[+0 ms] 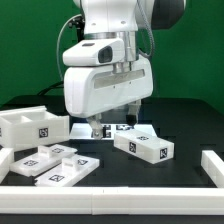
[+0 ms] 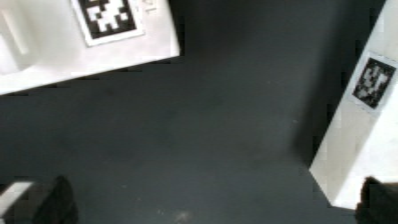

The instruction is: Assemble cabinet

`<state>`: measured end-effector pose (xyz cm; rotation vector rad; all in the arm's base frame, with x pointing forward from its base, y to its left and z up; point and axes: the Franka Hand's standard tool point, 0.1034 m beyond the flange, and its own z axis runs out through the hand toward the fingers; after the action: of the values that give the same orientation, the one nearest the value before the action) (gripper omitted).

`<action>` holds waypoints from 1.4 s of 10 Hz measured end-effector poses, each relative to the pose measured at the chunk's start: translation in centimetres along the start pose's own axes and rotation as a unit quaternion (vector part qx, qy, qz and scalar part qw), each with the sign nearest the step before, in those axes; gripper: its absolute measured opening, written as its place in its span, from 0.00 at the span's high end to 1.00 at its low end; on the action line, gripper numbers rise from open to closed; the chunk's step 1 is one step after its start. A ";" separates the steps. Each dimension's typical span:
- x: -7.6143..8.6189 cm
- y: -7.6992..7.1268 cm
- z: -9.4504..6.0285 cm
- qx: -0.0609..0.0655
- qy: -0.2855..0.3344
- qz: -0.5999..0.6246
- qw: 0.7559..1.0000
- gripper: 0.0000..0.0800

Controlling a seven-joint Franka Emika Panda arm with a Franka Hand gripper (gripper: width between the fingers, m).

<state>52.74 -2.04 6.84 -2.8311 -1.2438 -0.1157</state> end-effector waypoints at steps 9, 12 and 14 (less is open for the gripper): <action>-0.1 -7.7 4.4 -0.011 0.015 0.059 0.998 0.00; -0.1 -7.7 4.4 -0.011 0.015 0.059 0.998 0.00; -0.1 -7.7 4.4 -0.011 0.015 0.059 0.998 0.00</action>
Offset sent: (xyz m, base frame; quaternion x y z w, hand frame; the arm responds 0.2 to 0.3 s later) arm -0.0348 0.0346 -0.0222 -0.0308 0.0231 0.0338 0.9987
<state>47.20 3.44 2.53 -2.9013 -1.0748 -0.1666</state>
